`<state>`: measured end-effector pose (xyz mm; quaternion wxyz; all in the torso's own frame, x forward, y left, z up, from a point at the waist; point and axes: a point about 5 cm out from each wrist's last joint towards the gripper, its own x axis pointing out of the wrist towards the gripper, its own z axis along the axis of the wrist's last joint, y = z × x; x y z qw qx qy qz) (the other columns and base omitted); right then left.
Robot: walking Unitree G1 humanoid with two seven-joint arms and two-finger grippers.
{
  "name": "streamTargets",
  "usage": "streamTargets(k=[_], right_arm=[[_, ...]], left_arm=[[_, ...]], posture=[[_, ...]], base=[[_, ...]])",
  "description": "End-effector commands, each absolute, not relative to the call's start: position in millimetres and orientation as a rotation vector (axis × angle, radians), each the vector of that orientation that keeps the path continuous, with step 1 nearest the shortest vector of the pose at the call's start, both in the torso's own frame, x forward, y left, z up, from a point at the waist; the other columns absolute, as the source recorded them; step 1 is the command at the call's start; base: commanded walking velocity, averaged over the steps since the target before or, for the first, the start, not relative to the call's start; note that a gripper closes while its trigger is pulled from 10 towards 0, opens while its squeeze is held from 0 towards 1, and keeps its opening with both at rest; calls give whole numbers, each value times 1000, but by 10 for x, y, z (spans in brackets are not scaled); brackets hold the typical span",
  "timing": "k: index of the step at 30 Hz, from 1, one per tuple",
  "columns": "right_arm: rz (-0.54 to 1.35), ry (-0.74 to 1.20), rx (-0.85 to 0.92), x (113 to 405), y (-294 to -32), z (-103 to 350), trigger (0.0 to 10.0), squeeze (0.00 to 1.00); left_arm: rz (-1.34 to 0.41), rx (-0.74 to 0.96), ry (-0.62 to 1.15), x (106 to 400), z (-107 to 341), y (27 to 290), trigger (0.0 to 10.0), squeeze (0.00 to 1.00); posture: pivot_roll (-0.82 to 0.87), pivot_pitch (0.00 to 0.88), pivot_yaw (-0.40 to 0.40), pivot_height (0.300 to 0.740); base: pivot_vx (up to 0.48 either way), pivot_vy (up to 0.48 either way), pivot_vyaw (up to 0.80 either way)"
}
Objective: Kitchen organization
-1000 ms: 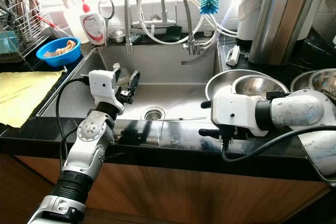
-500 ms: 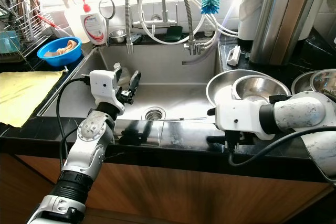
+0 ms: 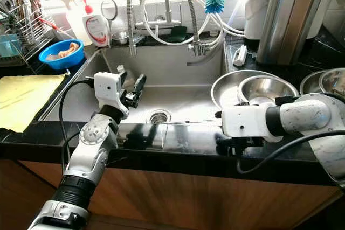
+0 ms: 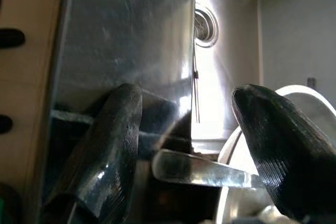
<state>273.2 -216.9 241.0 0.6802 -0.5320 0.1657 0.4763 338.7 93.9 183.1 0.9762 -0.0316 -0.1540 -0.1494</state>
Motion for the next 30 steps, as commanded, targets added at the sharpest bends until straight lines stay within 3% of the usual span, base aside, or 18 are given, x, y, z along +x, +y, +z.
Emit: streamTargets(k=[1, 20, 21, 22, 23, 24, 25, 30], right_arm=[[1078, 355, -1230, 2744, -2139, 2434, 10000, 0], [985, 191, -1305, 2940, -2045, 2556, 9804, 0], [988, 194, -1306, 2941, -2045, 2551, 9098, 0], [993, 193, -1306, 2946, -2042, 2538, 7020, 0], [993, 193, -1306, 2946, -2042, 2538, 7020, 0], [998, 188, -1302, 2947, -2034, 2531, 1294, 0], [1001, 186, -1299, 2946, -2028, 2529, 0, 0], [1004, 183, -1295, 2943, -2022, 2528, 0, 0]], left_arm=[[-300, -64, -320, 3399, 1887, 974, 10000, 0], [-295, -63, -322, 3395, 1888, 975, 10000, 0], [-294, -63, -321, 3395, 1887, 976, 10000, 0], [-293, -63, -321, 3394, 1887, 977, 10000, 0], [-293, -63, -321, 3394, 1887, 977, 10000, 0], [-294, -63, -321, 3393, 1886, 977, 10000, 0], [-294, -62, -320, 3393, 1886, 977, 10000, 0], [-294, -61, -321, 3393, 1885, 978, 10000, 0]], posture=[[-207, 0, 182, 740], [-206, 0, 184, 740], [-206, 0, 184, 740], [-202, 0, 181, 740], [-202, 0, 181, 740], [-202, 0, 181, 740], [-202, 0, 181, 740], [-202, 0, 181, 740]], base=[[0, 0, 0], [0, 0, 0], [0, 0, 0], [0, 0, 0], [0, 0, 0], [0, 0, 0], [0, 0, 0], [0, 0, 0]])
